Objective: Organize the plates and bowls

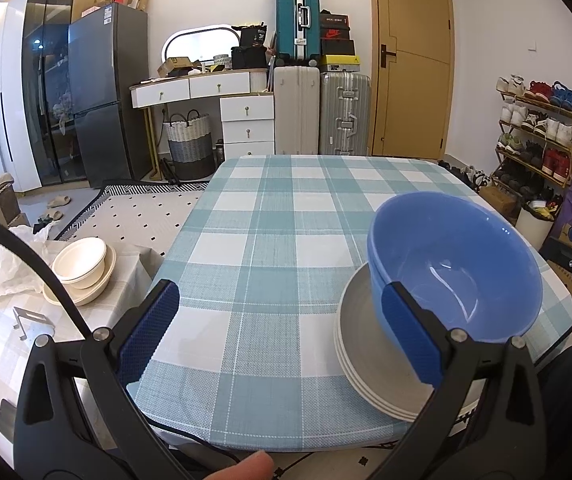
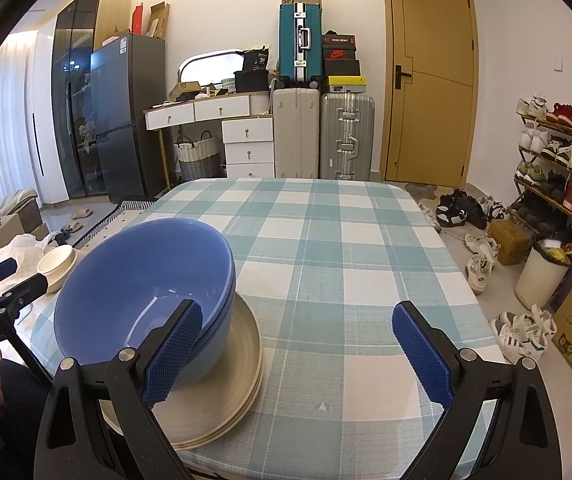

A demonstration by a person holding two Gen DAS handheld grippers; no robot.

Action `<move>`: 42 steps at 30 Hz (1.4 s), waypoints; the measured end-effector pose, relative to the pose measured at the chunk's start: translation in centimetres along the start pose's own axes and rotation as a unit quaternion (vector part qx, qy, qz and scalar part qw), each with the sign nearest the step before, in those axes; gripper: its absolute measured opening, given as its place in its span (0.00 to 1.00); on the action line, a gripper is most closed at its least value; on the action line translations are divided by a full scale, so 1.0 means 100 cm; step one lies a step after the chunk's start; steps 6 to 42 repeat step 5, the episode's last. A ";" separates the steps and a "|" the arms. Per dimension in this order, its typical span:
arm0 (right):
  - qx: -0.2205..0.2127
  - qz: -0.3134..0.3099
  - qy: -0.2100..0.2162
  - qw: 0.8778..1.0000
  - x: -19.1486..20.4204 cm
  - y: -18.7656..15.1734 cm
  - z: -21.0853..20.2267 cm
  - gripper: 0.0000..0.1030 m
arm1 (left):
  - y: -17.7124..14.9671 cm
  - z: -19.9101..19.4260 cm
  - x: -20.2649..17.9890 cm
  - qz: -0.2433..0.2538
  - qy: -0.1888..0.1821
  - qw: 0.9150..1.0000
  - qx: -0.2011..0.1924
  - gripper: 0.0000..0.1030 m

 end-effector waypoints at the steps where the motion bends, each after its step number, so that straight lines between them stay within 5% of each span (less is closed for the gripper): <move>1: 0.000 0.000 0.000 1.000 0.000 0.000 0.000 0.95 | -0.001 0.001 0.002 0.000 0.000 1.000 0.000 0.98; 42: 0.001 0.002 0.003 1.000 0.000 0.000 0.000 0.95 | -0.003 0.002 0.003 0.002 0.000 1.000 0.000 0.98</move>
Point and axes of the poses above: each gripper's, at about its wrist camera, not at the fingertips, and z roughly the way its jaws point, x to its left, y to its top, the point moved 2 cm from there along z, roughly the way its jaws point, and after that the axes turned 4 degrees about z, right-handed, at the moved point
